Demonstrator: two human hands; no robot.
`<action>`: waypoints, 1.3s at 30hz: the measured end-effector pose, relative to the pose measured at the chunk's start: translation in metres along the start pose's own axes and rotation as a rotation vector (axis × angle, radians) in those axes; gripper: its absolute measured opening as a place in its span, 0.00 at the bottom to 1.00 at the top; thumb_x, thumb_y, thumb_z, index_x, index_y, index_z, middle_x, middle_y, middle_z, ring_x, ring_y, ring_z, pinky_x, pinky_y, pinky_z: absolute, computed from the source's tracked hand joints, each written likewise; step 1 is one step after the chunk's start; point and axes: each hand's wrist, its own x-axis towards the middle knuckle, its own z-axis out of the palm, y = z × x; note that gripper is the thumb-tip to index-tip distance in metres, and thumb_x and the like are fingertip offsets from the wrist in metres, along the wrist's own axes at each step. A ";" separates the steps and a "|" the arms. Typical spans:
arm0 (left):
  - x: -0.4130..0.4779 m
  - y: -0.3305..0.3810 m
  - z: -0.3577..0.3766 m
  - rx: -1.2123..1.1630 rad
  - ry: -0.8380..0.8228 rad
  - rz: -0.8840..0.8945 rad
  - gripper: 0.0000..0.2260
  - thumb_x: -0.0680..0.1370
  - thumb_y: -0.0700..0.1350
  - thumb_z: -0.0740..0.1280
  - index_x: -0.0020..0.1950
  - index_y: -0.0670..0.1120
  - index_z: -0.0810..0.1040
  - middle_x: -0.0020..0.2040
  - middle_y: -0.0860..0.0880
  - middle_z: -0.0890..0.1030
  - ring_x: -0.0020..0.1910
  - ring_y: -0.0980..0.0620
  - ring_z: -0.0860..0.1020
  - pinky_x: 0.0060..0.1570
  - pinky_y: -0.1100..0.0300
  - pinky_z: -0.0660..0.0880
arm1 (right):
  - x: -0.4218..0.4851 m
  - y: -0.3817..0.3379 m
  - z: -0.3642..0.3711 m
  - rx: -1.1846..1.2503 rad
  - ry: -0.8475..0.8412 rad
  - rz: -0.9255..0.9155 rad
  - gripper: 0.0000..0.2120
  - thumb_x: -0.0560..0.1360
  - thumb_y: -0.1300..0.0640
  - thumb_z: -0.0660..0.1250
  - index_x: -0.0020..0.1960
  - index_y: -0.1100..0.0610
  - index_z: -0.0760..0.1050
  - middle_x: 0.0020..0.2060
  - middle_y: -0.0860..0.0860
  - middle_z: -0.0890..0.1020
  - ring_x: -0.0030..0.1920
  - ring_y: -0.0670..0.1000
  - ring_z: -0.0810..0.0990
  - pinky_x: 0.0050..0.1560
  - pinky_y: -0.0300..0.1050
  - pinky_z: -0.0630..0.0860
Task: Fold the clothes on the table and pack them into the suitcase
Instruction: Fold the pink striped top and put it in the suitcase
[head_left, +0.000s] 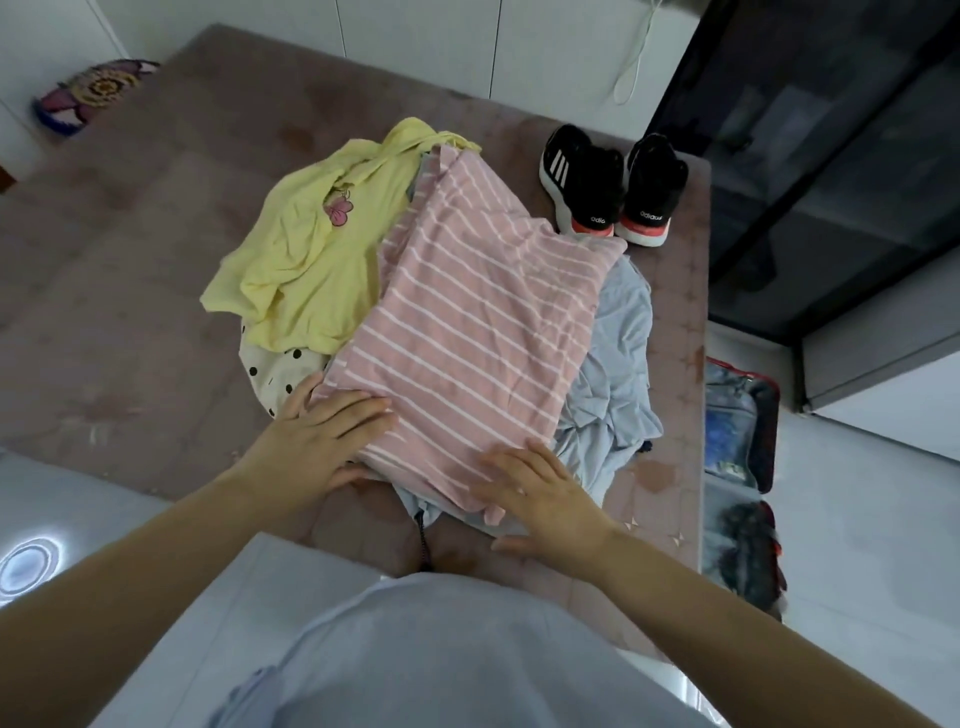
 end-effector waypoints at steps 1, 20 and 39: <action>0.001 -0.002 0.000 0.010 0.013 0.013 0.22 0.74 0.56 0.59 0.65 0.48 0.73 0.63 0.51 0.77 0.61 0.51 0.75 0.70 0.47 0.52 | 0.001 -0.003 0.003 -0.032 -0.016 0.029 0.27 0.63 0.44 0.72 0.59 0.47 0.71 0.62 0.51 0.75 0.64 0.52 0.68 0.68 0.55 0.63; 0.011 -0.026 -0.080 -0.610 -0.245 -0.069 0.10 0.69 0.56 0.58 0.44 0.55 0.74 0.38 0.56 0.80 0.40 0.54 0.75 0.45 0.60 0.71 | -0.005 -0.026 -0.102 1.130 -0.024 0.481 0.02 0.76 0.61 0.66 0.44 0.59 0.74 0.37 0.47 0.83 0.42 0.43 0.81 0.47 0.33 0.73; 0.207 -0.036 -0.142 -0.385 0.119 -0.339 0.17 0.76 0.41 0.64 0.65 0.47 0.72 0.60 0.45 0.78 0.59 0.42 0.74 0.63 0.50 0.63 | 0.051 0.088 -0.121 1.327 0.690 1.209 0.12 0.78 0.48 0.60 0.55 0.55 0.73 0.51 0.52 0.78 0.49 0.51 0.77 0.56 0.50 0.75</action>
